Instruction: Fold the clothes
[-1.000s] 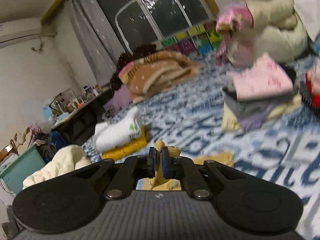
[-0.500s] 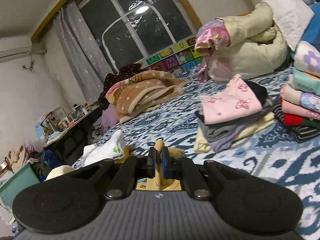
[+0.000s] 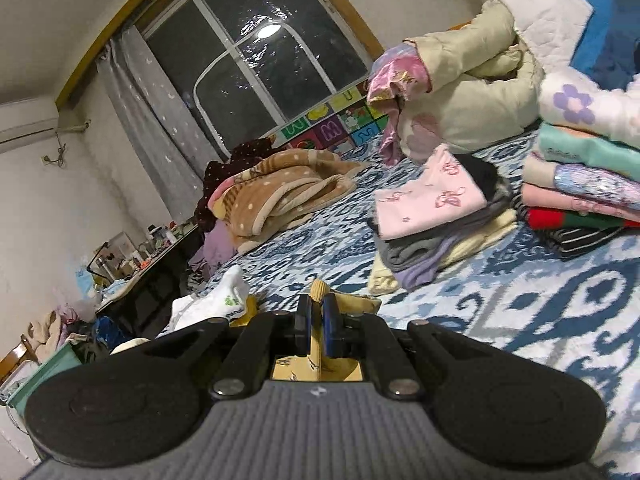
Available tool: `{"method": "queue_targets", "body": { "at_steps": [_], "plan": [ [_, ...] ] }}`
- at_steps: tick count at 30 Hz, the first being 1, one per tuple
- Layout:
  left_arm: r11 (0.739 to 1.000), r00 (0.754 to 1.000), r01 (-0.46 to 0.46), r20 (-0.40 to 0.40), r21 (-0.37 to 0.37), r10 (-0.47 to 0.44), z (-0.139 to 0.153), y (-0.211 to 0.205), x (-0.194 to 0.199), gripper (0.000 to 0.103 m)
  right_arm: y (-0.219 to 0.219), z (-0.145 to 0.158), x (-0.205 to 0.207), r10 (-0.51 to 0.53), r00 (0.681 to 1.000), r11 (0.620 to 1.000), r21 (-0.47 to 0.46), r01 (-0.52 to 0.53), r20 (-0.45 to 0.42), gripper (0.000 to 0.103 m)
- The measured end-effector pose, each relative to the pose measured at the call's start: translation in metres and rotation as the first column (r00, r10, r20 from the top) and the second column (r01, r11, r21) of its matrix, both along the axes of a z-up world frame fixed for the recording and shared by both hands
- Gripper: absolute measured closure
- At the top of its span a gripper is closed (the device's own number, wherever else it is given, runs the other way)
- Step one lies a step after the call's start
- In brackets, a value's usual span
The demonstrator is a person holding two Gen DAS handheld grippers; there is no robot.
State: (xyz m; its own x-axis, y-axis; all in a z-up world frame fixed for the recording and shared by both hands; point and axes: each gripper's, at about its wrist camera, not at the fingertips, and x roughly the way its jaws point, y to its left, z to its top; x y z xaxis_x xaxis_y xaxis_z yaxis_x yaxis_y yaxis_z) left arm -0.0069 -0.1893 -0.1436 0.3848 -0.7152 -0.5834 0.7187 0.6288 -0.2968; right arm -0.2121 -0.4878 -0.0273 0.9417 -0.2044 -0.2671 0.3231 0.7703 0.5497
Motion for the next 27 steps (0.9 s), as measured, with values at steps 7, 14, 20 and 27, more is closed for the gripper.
{"method": "queue_targets", "body": {
  "at_steps": [7, 14, 20, 27],
  "plan": [
    [0.982, 0.985, 0.173, 0.000, 0.077, -0.174, -0.011, -0.019, -0.016, 0.066, -0.014, -0.012, -0.018, -0.035, 0.999, 0.999, 0.031, 0.035, -0.015, 0.095],
    [0.962, 0.976, 0.218, -0.025, 0.164, -0.217, -0.020, -0.009, -0.012, 0.065, -0.014, -0.028, -0.029, -0.028, 0.998, 0.999, 0.040, 0.031, -0.051, 0.095],
    [0.983, 0.986, 0.160, -0.065, 0.095, -0.154, -0.013, 0.012, 0.002, 0.065, -0.010, -0.027, -0.022, 0.015, 0.998, 0.999, 0.035, -0.013, -0.066, 0.095],
    [0.990, 0.990, 0.137, -0.026, 0.043, -0.136, 0.008, 0.019, -0.017, 0.066, -0.007, -0.026, -0.001, 0.058, 0.993, 0.998, 0.015, -0.057, -0.106, 0.095]
  ]
}}
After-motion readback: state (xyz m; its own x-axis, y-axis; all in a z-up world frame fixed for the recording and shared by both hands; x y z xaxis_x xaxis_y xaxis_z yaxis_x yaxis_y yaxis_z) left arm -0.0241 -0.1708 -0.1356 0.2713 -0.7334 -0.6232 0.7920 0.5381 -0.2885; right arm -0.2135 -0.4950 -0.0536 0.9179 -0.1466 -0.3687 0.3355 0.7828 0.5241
